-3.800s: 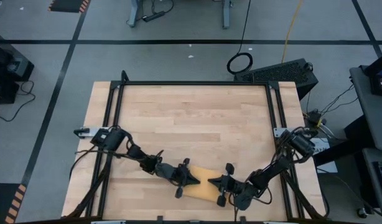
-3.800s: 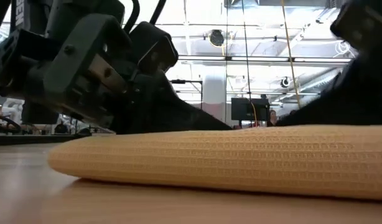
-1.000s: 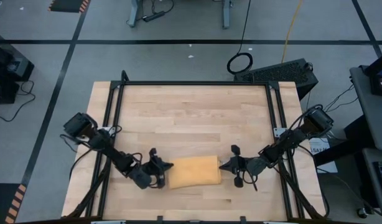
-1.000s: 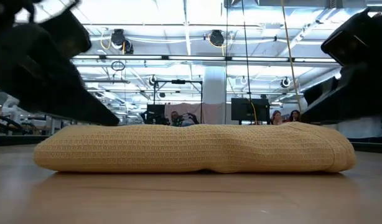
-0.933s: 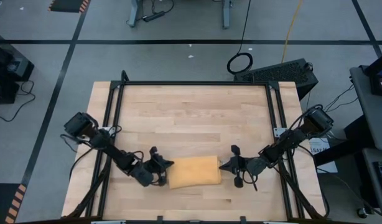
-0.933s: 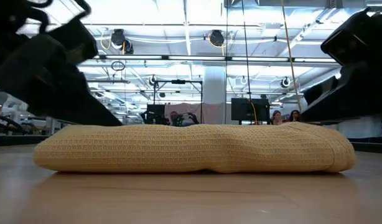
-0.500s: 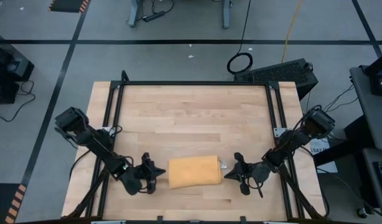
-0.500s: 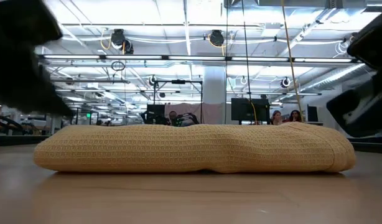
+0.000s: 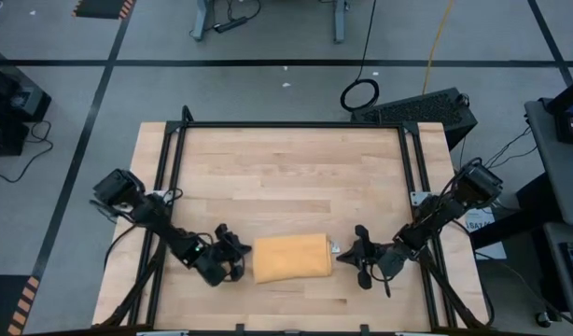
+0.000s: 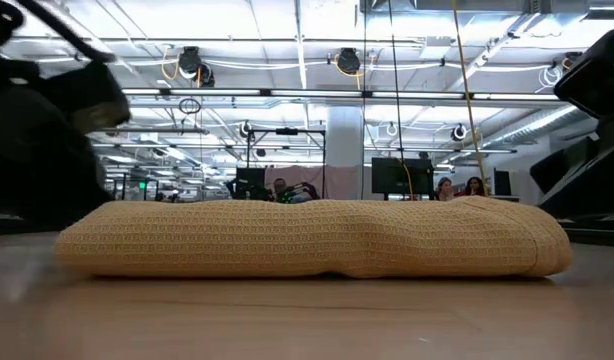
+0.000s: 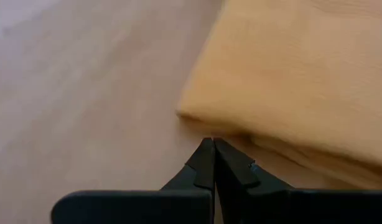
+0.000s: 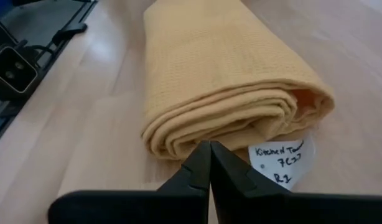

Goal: Roll towel
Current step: Roll the yellow towel, then return to Home Position

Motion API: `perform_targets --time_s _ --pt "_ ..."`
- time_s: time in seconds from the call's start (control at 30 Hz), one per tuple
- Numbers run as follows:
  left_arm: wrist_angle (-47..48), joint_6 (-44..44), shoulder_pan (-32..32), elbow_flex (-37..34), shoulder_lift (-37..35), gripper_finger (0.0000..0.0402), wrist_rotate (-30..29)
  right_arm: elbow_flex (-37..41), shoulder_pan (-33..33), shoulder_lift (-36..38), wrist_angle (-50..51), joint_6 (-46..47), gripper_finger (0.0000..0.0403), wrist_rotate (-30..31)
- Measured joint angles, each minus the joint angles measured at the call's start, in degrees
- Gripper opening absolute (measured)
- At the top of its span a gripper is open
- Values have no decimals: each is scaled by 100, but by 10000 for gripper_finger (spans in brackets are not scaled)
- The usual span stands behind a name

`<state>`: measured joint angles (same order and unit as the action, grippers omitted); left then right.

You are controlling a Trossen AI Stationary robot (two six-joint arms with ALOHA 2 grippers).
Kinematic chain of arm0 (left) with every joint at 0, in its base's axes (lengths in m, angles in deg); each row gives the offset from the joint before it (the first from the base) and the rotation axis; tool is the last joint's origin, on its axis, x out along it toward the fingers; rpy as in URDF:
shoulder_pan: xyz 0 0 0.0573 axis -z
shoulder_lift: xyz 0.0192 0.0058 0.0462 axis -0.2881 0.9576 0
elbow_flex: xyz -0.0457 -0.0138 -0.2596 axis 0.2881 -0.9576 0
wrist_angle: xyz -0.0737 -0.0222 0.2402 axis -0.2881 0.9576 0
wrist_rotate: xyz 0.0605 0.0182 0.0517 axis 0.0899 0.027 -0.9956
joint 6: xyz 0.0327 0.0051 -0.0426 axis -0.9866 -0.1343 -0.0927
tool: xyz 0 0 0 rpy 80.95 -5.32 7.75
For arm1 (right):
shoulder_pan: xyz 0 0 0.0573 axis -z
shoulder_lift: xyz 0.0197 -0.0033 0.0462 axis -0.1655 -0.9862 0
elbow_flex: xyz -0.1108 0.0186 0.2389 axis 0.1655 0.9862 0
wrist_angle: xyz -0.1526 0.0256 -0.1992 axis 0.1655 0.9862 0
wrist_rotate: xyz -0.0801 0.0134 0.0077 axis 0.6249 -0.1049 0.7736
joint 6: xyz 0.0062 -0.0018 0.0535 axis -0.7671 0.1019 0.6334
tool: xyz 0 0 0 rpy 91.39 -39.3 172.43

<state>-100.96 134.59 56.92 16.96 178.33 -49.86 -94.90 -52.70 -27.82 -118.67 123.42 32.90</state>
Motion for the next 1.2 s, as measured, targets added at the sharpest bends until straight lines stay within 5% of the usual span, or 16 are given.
perform_targets --time_s 0.5,0.67,0.83,1.03,1.2 --pt "-624 -2439 -1241 32 -11 6 1065 0 85 -6 103 -167 0 59" --pt "40 -2248 -1300 90 -384 6 1392 0 22 -6 98 61 0 20" --pt "257 -2307 -768 87 -1003 6 1047 0 -7 -6 -370 328 0 -3" --pt "-294 -3295 -172 87 -1444 6 -439 -2 75 142 -1588 -620 0 161" --pt "-1469 -4978 -197 87 -1558 6 -284 -2 403 714 -1584 -1754 0 114"
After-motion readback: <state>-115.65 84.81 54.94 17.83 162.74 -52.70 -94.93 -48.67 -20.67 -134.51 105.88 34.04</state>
